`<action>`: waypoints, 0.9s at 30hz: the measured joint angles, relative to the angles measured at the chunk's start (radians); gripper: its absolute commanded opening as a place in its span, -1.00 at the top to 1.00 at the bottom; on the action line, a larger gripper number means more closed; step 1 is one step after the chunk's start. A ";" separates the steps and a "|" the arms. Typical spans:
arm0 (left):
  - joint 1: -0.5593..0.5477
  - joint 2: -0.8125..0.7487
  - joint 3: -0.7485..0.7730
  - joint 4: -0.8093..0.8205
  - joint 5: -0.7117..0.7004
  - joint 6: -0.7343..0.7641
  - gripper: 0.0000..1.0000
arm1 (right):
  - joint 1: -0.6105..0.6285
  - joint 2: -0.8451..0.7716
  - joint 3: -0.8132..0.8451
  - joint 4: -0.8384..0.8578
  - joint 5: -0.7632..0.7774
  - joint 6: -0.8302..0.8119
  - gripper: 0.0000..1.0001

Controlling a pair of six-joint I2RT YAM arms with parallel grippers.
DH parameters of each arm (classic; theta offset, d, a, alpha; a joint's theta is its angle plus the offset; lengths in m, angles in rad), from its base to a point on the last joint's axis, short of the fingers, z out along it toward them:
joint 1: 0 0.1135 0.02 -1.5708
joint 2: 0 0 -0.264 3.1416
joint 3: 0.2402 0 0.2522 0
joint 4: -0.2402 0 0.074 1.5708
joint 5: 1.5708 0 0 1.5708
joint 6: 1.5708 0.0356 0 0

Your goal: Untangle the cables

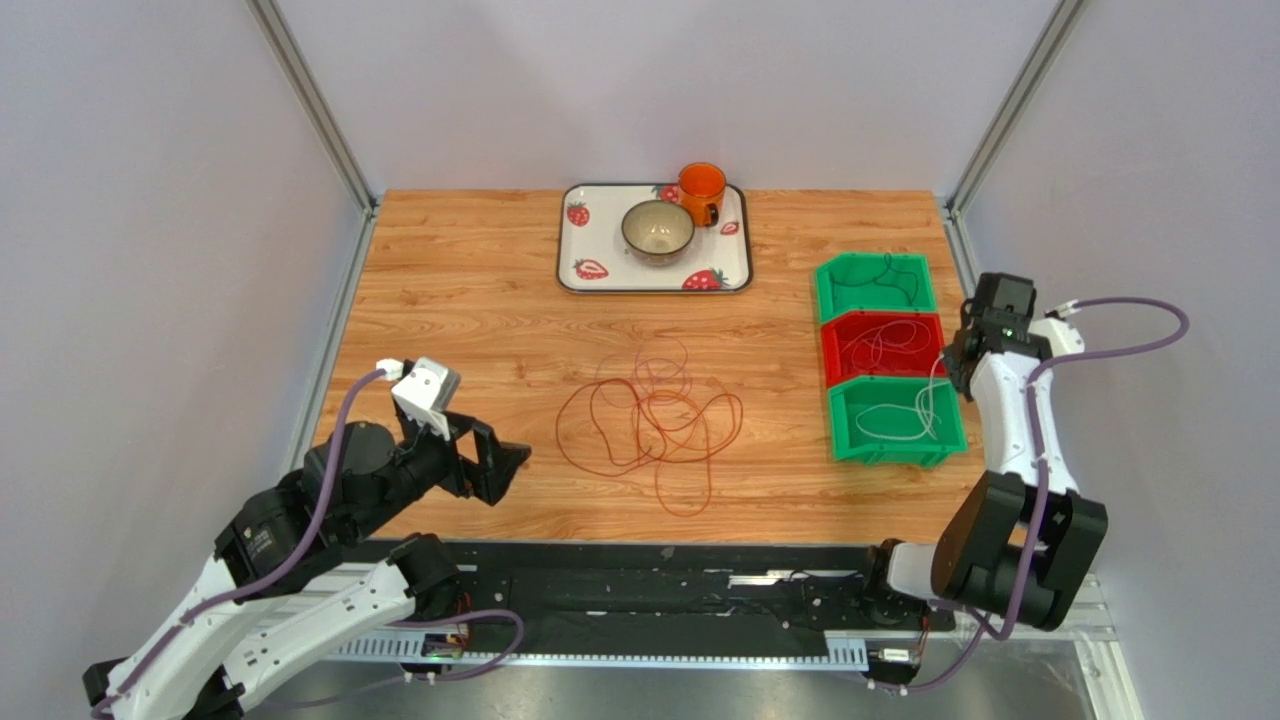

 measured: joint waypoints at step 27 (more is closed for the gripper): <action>-0.010 0.005 -0.001 0.000 -0.004 0.000 -0.97 | -0.028 -0.194 -0.277 0.375 -0.130 -0.135 1.00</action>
